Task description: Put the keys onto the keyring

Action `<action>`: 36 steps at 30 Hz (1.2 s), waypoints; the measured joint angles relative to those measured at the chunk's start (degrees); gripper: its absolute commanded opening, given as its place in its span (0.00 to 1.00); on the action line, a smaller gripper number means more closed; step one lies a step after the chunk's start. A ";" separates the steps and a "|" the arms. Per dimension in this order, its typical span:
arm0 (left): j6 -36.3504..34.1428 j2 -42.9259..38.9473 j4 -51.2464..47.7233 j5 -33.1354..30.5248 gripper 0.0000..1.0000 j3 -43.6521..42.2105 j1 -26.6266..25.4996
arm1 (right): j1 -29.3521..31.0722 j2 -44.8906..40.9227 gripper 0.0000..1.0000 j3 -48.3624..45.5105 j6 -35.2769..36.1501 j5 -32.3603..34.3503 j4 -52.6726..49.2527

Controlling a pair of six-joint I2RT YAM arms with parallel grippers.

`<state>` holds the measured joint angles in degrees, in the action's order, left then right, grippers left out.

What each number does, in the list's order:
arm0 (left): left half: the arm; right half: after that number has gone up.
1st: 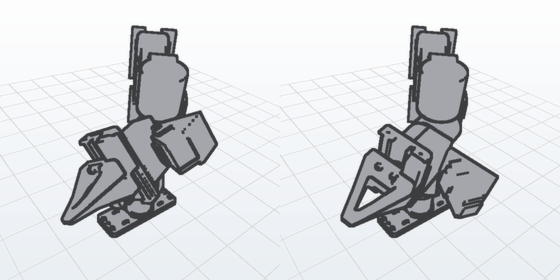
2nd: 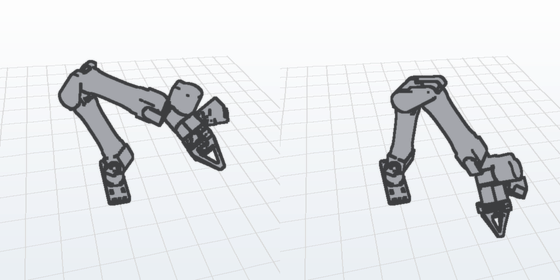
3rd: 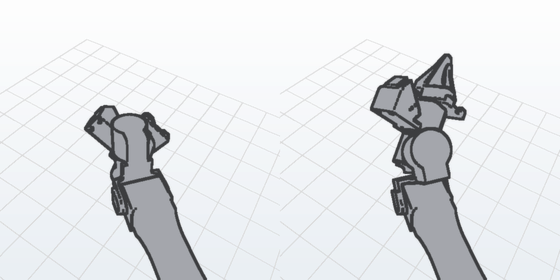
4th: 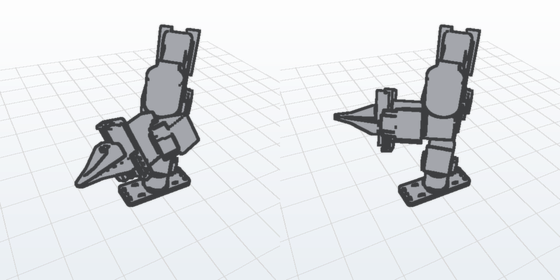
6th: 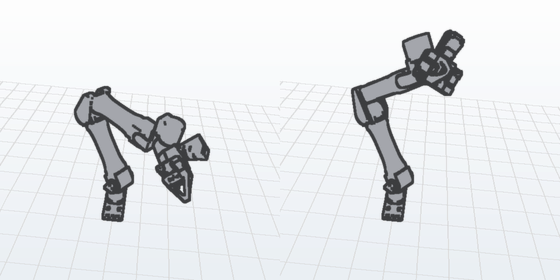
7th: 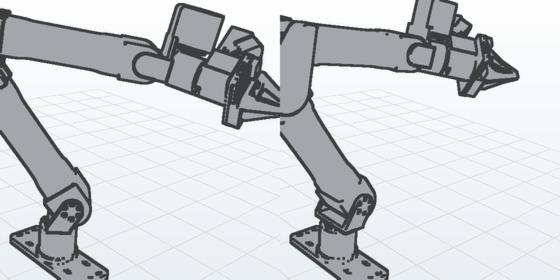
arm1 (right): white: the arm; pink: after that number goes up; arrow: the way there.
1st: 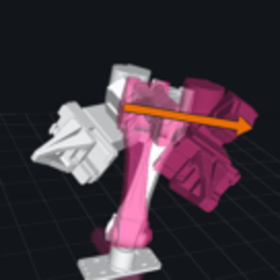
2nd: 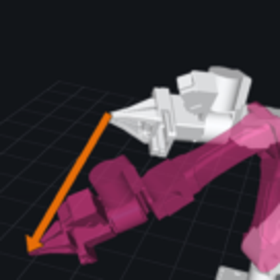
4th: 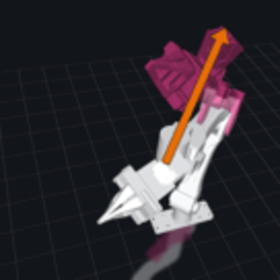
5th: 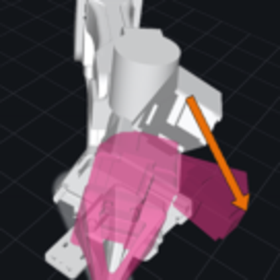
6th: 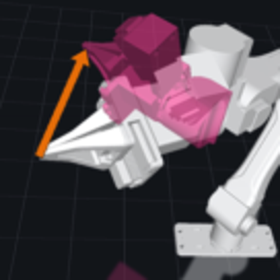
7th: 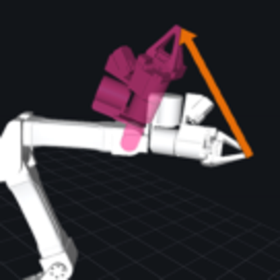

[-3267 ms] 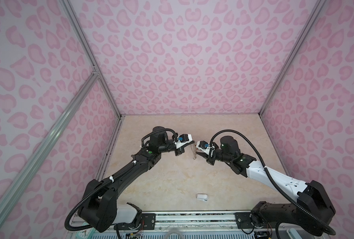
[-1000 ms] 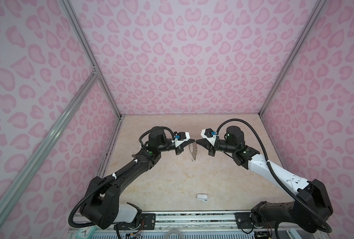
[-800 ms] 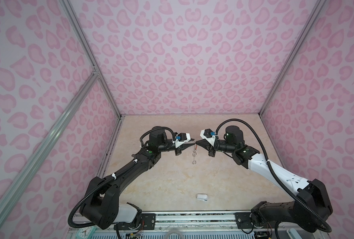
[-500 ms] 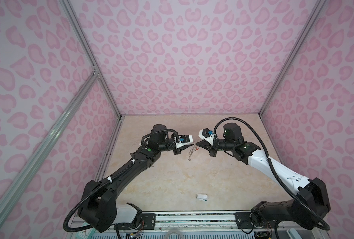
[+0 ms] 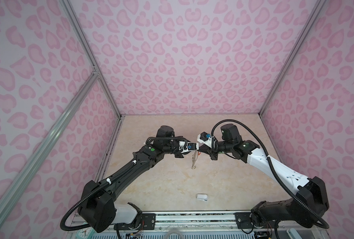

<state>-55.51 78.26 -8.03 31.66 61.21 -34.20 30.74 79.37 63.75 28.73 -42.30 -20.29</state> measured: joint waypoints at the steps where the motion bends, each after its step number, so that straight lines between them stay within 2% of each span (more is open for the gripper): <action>1: -0.09 0.07 -0.07 0.00 0.25 0.11 -0.13 | 0.02 0.00 0.00 0.07 0.37 -0.09 -0.33; 11: -1.90 1.46 -2.89 0.09 0.18 1.33 -1.07 | 0.13 0.07 0.00 0.85 1.16 -0.76 -2.16; 18: -2.75 2.19 -4.81 0.68 0.03 1.81 -1.44 | 0.68 0.46 0.00 1.73 3.87 0.20 -4.22; 20: -2.71 2.23 -5.31 0.90 0.03 1.81 -1.49 | 0.70 0.42 0.15 1.73 4.04 0.72 -4.55; 22: -2.34 2.25 -5.33 0.94 0.03 1.81 -1.49 | 0.74 0.11 0.23 1.51 3.98 1.36 -4.22; 27: 2.51 2.25 -3.30 2.38 0.03 1.77 -0.22 | 0.15 -4.00 0.28 -5.18 3.13 4.28 1.68; 36: 12.09 2.25 3.89 4.96 0.03 -0.28 1.53 | 0.96 -8.17 0.24 -14.32 -2.38 10.93 16.02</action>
<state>-43.42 80.51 -4.14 36.62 60.93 -32.67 31.70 71.20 49.43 26.35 -31.38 -4.27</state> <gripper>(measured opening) 0.049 0.249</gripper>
